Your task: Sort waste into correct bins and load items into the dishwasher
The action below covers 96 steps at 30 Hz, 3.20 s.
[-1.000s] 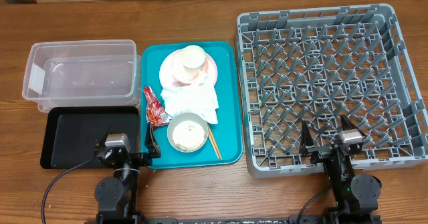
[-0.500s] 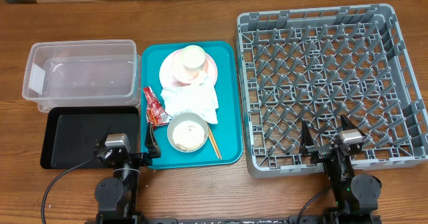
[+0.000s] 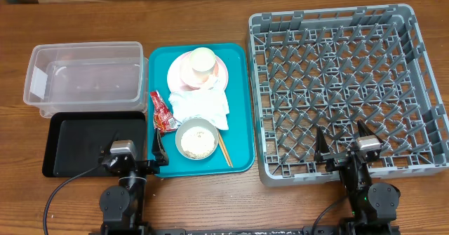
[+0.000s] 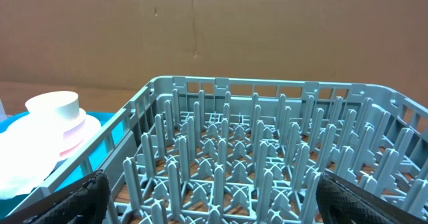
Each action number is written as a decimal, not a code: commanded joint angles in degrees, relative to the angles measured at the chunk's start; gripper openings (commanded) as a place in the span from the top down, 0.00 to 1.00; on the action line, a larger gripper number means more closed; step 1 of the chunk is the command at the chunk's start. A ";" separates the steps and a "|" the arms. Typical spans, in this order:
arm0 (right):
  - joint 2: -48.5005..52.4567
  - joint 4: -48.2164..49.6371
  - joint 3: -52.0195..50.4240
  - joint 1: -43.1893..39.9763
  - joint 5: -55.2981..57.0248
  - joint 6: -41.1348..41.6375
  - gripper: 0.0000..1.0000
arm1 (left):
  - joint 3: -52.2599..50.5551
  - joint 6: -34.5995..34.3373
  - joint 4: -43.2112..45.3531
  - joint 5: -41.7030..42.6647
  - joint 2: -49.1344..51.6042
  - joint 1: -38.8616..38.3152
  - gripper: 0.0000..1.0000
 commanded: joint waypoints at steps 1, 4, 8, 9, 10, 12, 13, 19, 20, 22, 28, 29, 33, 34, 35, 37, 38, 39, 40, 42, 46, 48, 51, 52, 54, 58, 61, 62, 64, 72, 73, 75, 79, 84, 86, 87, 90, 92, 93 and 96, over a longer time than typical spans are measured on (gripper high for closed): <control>-0.57 0.31 -0.61 -0.24 -0.33 -0.20 0.00 | -0.24 0.74 0.13 0.66 -0.66 0.24 0.00; -0.57 0.31 -0.61 -0.24 -0.33 -0.20 0.00 | -0.24 -2.38 0.09 1.77 -0.66 0.24 0.00; -0.57 0.31 -0.61 -0.24 -0.33 -0.20 0.00 | -0.24 -7.65 0.76 2.73 -0.66 0.24 0.00; -0.57 0.31 -0.61 -0.24 -0.33 -0.20 0.00 | -0.24 -8.46 1.07 3.26 -0.66 0.24 0.00; -0.57 0.33 -0.61 -0.24 -0.33 -0.20 0.00 | -0.24 -8.63 1.31 4.79 -0.66 0.24 0.00; -0.57 0.31 -0.61 -0.24 -0.33 -0.20 0.00 | -0.22 -8.81 1.68 9.42 -0.66 0.24 0.00; -0.57 0.31 -0.61 -0.24 -0.33 -0.22 0.00 | -0.02 -9.66 1.64 11.23 -0.66 0.24 0.00; -0.57 0.31 -0.61 -0.24 -0.33 -0.20 0.00 | 6.23 -13.60 -2.40 14.32 -0.63 0.24 0.00; -0.57 0.31 -0.61 -0.24 -0.33 -0.20 0.00 | 8.66 -13.57 -4.48 14.23 -0.52 0.24 0.00; -0.57 0.31 -0.61 -0.24 -0.33 -0.20 0.00 | 13.00 -13.51 -7.61 14.21 0.26 0.24 0.00; -0.57 0.31 -0.61 -0.24 -0.33 -0.20 0.00 | 30.23 -12.70 -18.03 15.10 11.63 0.24 0.00; -0.57 0.31 -0.61 -0.24 -0.33 -0.20 0.00 | 33.40 -11.65 -19.78 16.28 14.67 0.24 0.00; -0.57 0.33 -0.61 -0.24 -0.33 -0.22 0.00 | 48.00 -8.37 -31.19 21.84 29.51 0.24 0.00; -0.57 0.31 -0.61 -0.24 -0.33 -0.20 0.00 | 52.46 -7.34 -35.76 22.84 34.12 0.24 0.00; -0.57 0.31 -0.61 -0.24 -0.33 -0.20 0.00 | 56.33 -6.19 -39.93 23.50 38.05 0.24 0.00; -0.57 0.31 -0.61 -0.24 -0.33 -0.20 0.00 | 65.07 -4.02 -49.86 23.63 46.86 0.13 0.00; -0.57 0.31 -0.61 -0.24 -0.33 -0.20 0.00 | 69.11 -2.84 -54.45 23.65 50.77 0.04 0.00; -0.57 0.31 -0.61 -0.24 -0.33 -0.20 0.00 | 73.81 -1.44 -59.60 23.61 55.21 -0.33 0.00; -0.57 0.31 -0.61 -0.24 -0.33 -0.20 0.00 | 77.68 -0.09 -63.67 23.58 58.90 -0.83 0.00; -0.57 0.31 -0.61 -0.24 -0.33 -0.20 0.00 | 84.41 1.66 -70.20 23.34 65.70 -1.86 0.00; -0.57 0.31 -0.61 -0.24 -0.33 -0.20 0.00 | 91.49 0.74 -73.50 23.87 76.26 -3.43 0.00; -0.57 0.31 -0.61 -0.24 -0.33 -0.20 0.00 | 91.52 -0.39 -72.46 25.00 80.24 -3.61 0.00; -0.57 0.31 -0.61 -0.24 -0.33 -0.20 0.00 | 91.52 -0.42 -70.07 27.28 86.71 -3.61 0.00; -0.57 0.33 -0.61 -0.24 -0.33 -0.20 0.00 | 91.52 -0.44 -69.64 27.78 88.61 -3.61 0.01; -0.57 0.31 -0.61 -0.24 -0.33 -0.22 0.00 | 91.52 -1.73 -69.00 28.39 92.48 -3.63 0.30; -0.57 0.31 -0.61 -0.24 -0.33 -0.20 0.00 | 91.49 -4.20 -68.72 23.50 98.36 -5.09 0.36; -0.57 0.31 -0.61 -0.24 -0.33 -0.20 0.00 | 91.47 -7.15 -68.08 17.55 101.57 -7.76 0.32; -0.57 0.33 -0.61 -0.24 -0.33 -0.20 0.00 | 91.47 -7.19 -67.58 16.11 102.42 -8.81 0.31; -0.57 0.31 -0.61 -0.24 -0.33 -0.20 0.00 | 91.47 -8.09 -66.10 12.68 104.17 -11.10 0.28; -0.57 0.31 -0.61 -0.24 -0.33 -0.20 0.00 | 91.47 -8.35 -55.82 -1.42 108.98 -16.22 0.22; -0.57 0.31 -0.61 -0.24 -0.33 -0.20 0.00 | 91.47 -8.37 -55.06 -2.19 109.20 -16.31 0.22; -0.57 0.33 -0.61 -0.24 -0.33 -0.20 0.00 | 91.47 -8.11 -53.94 -2.54 109.87 -16.28 0.22; -0.57 0.31 -0.61 -0.24 -0.33 -0.20 0.00 | 91.47 -6.80 -52.46 -2.51 111.62 -16.26 0.20; -0.57 0.31 -0.61 -0.24 -0.33 -0.22 0.00 | 91.45 -3.78 -52.89 -1.44 114.49 -16.37 0.20; -0.57 0.31 -0.61 -0.24 -0.33 -0.20 0.00 | 91.45 -3.54 -53.79 0.31 115.62 -16.37 0.20; -0.57 0.31 -0.61 -0.24 -0.33 -0.20 0.00 | 91.45 -3.45 -54.21 1.07 115.78 -16.37 0.21; -0.57 0.31 -0.61 -0.24 -0.33 -0.20 0.00 | 91.45 -3.45 -55.93 2.62 115.97 -16.37 0.21; -0.57 0.31 -0.61 -0.24 -0.33 -0.20 0.00 | 91.47 -3.45 -56.74 2.62 115.97 -16.37 0.21; -0.57 0.31 -0.61 -0.24 -0.33 -0.22 0.00 | 91.45 -3.45 -57.13 2.62 115.97 -16.37 0.21; -0.57 0.31 -0.61 -0.24 -0.33 -0.20 0.00 | 91.47 -3.45 -58.12 2.64 115.97 -16.44 0.21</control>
